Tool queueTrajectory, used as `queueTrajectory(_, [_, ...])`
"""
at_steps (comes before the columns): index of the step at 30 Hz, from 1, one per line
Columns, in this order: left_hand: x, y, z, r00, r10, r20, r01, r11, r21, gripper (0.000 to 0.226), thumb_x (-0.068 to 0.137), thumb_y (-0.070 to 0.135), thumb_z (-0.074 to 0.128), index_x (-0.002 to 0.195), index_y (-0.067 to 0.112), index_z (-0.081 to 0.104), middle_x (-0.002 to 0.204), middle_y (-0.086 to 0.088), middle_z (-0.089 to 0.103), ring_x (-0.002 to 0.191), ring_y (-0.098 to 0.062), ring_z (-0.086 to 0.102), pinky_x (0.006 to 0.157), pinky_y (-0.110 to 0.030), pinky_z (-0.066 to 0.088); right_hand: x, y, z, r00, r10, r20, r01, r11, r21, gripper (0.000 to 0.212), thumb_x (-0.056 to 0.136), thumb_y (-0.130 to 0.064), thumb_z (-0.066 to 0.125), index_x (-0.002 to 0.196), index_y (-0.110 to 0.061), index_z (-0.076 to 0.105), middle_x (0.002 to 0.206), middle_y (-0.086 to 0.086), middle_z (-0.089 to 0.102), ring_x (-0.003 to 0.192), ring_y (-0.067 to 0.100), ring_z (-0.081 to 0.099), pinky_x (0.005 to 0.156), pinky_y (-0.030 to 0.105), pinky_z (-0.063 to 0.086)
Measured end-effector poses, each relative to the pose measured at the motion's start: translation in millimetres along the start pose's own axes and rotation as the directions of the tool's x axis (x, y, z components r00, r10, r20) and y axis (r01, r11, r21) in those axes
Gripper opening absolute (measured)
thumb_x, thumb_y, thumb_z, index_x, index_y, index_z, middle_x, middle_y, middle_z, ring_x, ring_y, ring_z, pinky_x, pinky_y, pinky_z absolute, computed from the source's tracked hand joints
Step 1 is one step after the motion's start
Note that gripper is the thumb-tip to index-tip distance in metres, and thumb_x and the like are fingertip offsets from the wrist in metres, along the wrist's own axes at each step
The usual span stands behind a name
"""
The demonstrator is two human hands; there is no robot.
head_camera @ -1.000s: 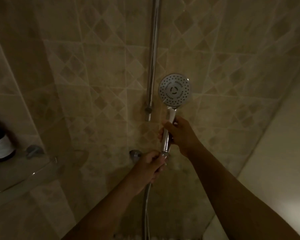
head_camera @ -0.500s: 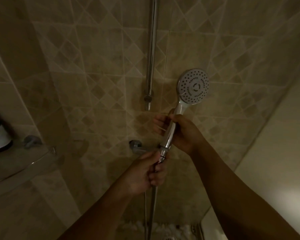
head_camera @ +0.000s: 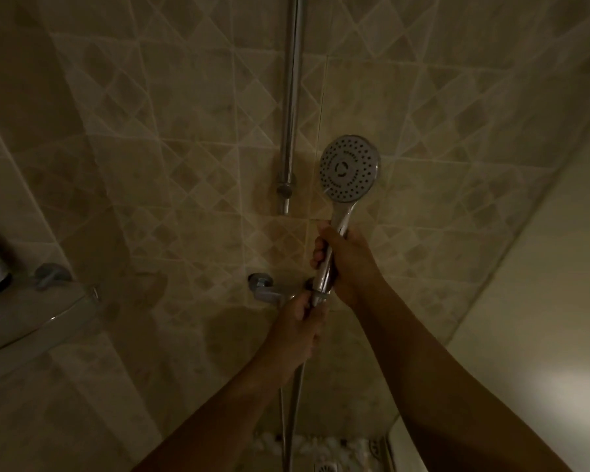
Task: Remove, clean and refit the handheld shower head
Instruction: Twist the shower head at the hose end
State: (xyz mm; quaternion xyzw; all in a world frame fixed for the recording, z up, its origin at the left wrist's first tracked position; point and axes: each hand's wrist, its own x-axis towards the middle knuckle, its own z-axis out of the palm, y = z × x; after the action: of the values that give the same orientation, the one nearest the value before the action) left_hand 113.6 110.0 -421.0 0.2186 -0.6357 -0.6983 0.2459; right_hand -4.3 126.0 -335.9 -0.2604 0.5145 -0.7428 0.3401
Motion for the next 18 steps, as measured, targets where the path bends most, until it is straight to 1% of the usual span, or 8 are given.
queueTrajectory(4, [-4.3, 5.8, -16.2, 0.959, -0.053, 0.278, 0.147, 0.933, -0.327, 0.027, 0.09, 0.04, 0.064, 0.098, 0.014, 0.064, 0.059, 0.006, 0.04, 0.043, -0.005, 0.032, 0.04, -0.02, 0.027, -2.3, -14.1, -10.0, 0.957, 0.073, 0.281, -0.118, 0.982, 0.148, 0.028, 0.098, -0.032, 0.051, 0.083, -0.009, 0.056, 0.071, 0.007, 0.057, 0.062, 0.018, 0.056, 0.065, 0.033, 0.05])
queueTrajectory(8, [-4.2, 12.9, -24.7, 0.812, -0.002, 0.584, 0.329, 0.827, -0.455, 0.028, 0.089, 0.04, 0.069, 0.103, 0.016, 0.064, 0.06, 0.006, 0.04, 0.042, -0.005, 0.029, 0.041, -0.019, 0.023, -4.5, -21.8, -6.9, 0.877, -0.005, 0.481, -0.209, 0.897, 0.389, 0.034, 0.088, -0.04, 0.054, 0.082, -0.01, 0.068, 0.092, 0.01, 0.072, 0.092, 0.024, 0.071, 0.08, 0.04, 0.058])
queueTrajectory(9, [-3.7, 13.8, -25.5, 0.783, 0.014, 0.622, 0.36, 0.805, -0.471, 0.03, 0.089, 0.04, 0.069, 0.104, 0.015, 0.063, 0.061, 0.006, 0.041, 0.042, -0.005, 0.027, 0.041, -0.019, 0.023, -5.5, -21.9, -4.0, 0.86, -0.024, 0.509, -0.23, 0.873, 0.431, 0.029, 0.084, -0.038, 0.062, 0.087, -0.01, 0.071, 0.094, 0.011, 0.073, 0.092, 0.024, 0.072, 0.078, 0.04, 0.06])
queueTrajectory(11, [-2.3, 13.2, -25.9, 0.761, 0.027, 0.649, 0.386, 0.784, -0.486, 0.031, 0.09, 0.039, 0.068, 0.106, 0.014, 0.061, 0.061, 0.006, 0.042, 0.042, -0.005, 0.027, 0.041, -0.019, 0.024, -6.1, -19.8, -0.1, 0.835, -0.041, 0.548, -0.275, 0.833, 0.481, 0.027, 0.075, -0.03, 0.078, 0.091, -0.011, 0.071, 0.083, 0.007, 0.071, 0.071, 0.018, 0.071, 0.063, 0.034, 0.06])
queueTrajectory(13, [-1.8, 11.0, -24.8, 0.783, 0.004, 0.622, 0.373, 0.797, -0.475, 0.028, 0.093, 0.039, 0.064, 0.106, 0.015, 0.059, 0.062, 0.006, 0.042, 0.042, -0.003, 0.032, 0.04, -0.019, 0.026, -1.8, -15.0, -1.2, 0.837, -0.021, 0.547, -0.278, 0.845, 0.457, 0.019, 0.08, -0.027, 0.073, 0.085, -0.013, 0.062, 0.062, -0.001, 0.06, 0.048, 0.008, 0.057, 0.048, 0.025, 0.052])
queueTrajectory(15, [-1.3, 5.1, -23.2, 0.874, -0.066, 0.481, 0.296, 0.858, -0.419, 0.024, 0.095, 0.039, 0.06, 0.104, 0.017, 0.06, 0.061, 0.006, 0.041, 0.042, -0.004, 0.032, 0.039, -0.018, 0.028, 4.6, -9.0, -3.9, 0.901, 0.035, 0.432, -0.189, 0.929, 0.319, 0.018, 0.092, -0.024, 0.06, 0.078, -0.016, 0.052, 0.054, -0.005, 0.05, 0.041, 0.005, 0.044, 0.042, 0.021, 0.043])
queueTrajectory(17, [2.0, -5.3, -17.3, 0.973, -0.093, 0.21, 0.146, 0.957, -0.25, 0.02, 0.097, 0.038, 0.056, 0.096, 0.018, 0.06, 0.061, 0.006, 0.039, 0.043, -0.005, 0.03, 0.039, -0.02, 0.027, 10.2, 3.7, -4.7, 0.986, 0.058, 0.154, -0.079, 0.988, 0.134, 0.02, 0.097, -0.022, 0.058, 0.08, -0.014, 0.052, 0.054, -0.002, 0.05, 0.043, 0.009, 0.043, 0.043, 0.024, 0.041])
queueTrajectory(18, [3.6, -10.5, -12.2, 0.996, -0.057, 0.064, 0.065, 0.989, -0.131, 0.018, 0.099, 0.035, 0.055, 0.092, 0.018, 0.058, 0.061, 0.005, 0.039, 0.044, -0.006, 0.031, 0.041, -0.022, 0.027, 11.6, 12.3, -4.4, 0.999, 0.043, -0.002, -0.043, 0.997, 0.062, 0.018, 0.097, -0.02, 0.059, 0.082, -0.012, 0.052, 0.056, 0.001, 0.05, 0.043, 0.011, 0.044, 0.044, 0.027, 0.041])
